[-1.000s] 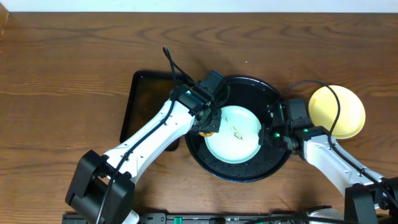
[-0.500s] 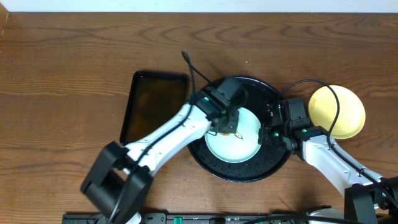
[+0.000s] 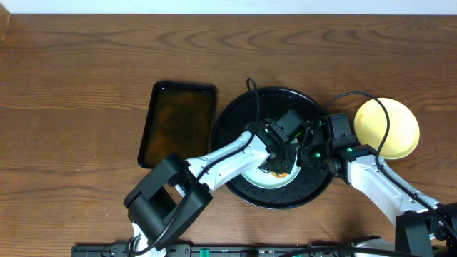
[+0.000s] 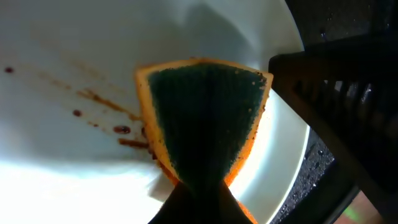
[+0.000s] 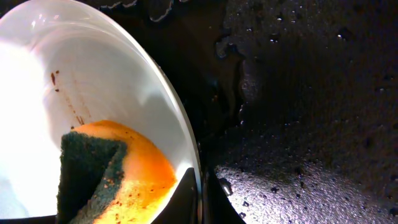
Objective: Clean dirty plates on tray and stack at the side
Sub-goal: 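Scrub the last green plate with the sponge while right gripper holds it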
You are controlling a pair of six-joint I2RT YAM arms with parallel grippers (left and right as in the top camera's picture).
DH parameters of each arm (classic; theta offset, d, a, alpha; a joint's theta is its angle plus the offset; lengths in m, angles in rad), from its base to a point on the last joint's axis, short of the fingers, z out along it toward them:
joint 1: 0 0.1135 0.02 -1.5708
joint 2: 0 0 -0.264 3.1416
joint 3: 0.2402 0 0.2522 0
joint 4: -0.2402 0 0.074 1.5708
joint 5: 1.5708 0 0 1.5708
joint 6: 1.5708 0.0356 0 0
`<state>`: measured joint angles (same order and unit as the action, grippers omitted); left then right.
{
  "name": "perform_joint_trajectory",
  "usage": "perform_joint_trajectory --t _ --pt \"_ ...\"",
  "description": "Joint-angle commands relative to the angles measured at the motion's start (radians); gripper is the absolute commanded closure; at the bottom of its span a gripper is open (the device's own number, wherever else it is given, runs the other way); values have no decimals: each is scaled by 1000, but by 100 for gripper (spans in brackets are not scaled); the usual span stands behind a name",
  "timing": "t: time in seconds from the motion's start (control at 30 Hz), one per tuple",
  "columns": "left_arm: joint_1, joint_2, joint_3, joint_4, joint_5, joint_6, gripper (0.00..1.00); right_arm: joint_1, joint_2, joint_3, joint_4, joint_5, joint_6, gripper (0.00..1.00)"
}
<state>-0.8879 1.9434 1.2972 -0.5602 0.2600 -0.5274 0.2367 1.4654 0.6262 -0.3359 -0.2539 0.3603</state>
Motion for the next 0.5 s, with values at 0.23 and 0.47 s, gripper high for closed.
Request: perform_joint_trajectory --t 0.23,0.47 --pt "64 49 -5 19 -172 -9 92 14 1 -2 -44 -4 14 99" --pt "145 65 -5 15 -291 -2 93 14 1 -2 -61 -3 13 99"
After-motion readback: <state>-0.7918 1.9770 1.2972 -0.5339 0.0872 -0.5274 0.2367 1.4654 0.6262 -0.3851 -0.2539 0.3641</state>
